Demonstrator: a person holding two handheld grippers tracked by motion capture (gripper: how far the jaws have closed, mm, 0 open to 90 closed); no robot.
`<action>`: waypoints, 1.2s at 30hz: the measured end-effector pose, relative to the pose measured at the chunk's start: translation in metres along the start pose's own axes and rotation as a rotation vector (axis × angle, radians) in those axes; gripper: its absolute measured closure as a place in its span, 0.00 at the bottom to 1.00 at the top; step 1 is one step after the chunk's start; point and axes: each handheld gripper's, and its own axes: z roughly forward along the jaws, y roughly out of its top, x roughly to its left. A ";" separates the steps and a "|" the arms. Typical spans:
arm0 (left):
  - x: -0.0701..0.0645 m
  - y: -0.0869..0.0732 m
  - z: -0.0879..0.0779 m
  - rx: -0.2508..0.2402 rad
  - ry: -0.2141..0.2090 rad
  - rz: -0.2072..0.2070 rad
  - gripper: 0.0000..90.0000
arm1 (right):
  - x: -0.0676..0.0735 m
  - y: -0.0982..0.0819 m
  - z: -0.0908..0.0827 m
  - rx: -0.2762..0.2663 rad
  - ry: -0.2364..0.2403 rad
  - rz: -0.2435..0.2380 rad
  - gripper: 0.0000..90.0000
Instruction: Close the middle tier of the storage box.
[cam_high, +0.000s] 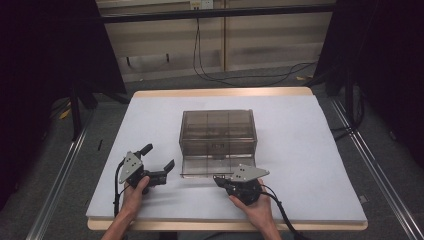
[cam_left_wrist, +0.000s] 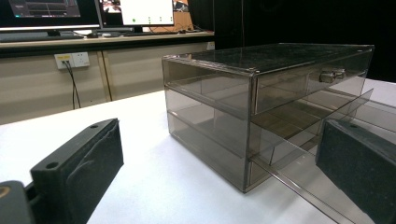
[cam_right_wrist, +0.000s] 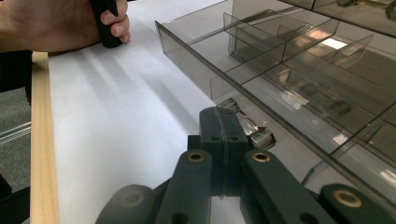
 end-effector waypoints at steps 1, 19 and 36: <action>0.000 0.000 0.000 0.000 0.000 0.000 0.01 | 0.000 0.000 0.000 -0.001 -0.002 -0.002 1.00; 0.000 0.000 0.000 0.000 0.000 0.001 0.01 | 0.003 0.001 0.003 0.043 0.001 -0.020 1.00; 0.000 0.000 0.000 0.000 0.000 0.000 0.01 | -0.001 0.002 0.003 0.038 -0.022 -0.015 1.00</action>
